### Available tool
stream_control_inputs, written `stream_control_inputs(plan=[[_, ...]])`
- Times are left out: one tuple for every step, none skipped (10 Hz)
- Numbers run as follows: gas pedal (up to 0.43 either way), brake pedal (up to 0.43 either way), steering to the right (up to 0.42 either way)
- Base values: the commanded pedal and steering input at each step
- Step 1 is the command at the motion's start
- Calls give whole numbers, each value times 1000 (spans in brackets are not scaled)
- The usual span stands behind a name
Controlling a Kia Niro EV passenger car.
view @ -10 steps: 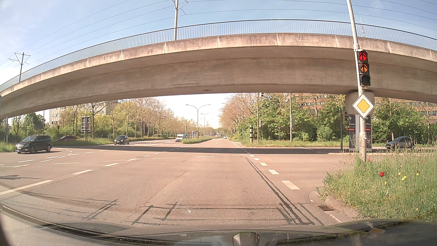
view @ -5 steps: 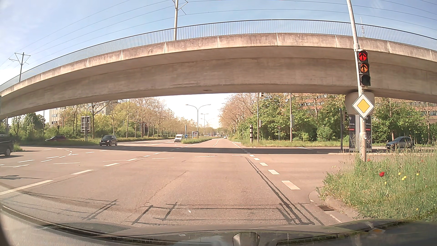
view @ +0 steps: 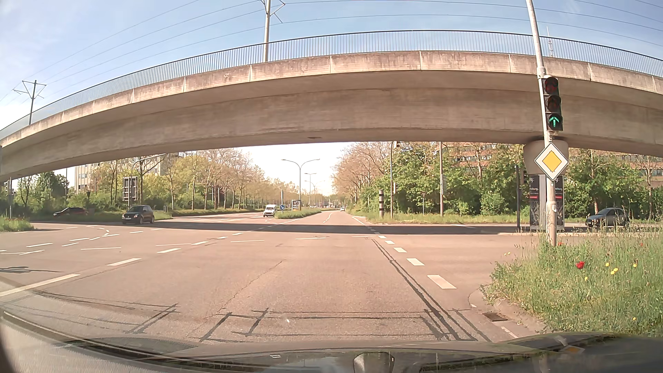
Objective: Follow the waypoints while adhering to traffic rules and regulations
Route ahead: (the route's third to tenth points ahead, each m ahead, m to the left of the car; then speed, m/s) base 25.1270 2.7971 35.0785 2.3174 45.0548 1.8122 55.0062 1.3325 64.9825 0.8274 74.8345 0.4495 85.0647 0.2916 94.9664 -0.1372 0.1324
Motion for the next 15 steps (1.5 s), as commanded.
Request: stream_control_inputs(plan=[[197,0,-7],[209,0,-6],[228,0,-6],[240,0,-6],[260,0,-6],[280,0,-6],[299,0,-6],[311,0,-6],[319,0,-6],[331,0,-6],[339,0,-6],[339,0,-6],[339,0,-6],[339,0,-6],[331,0,-6]])
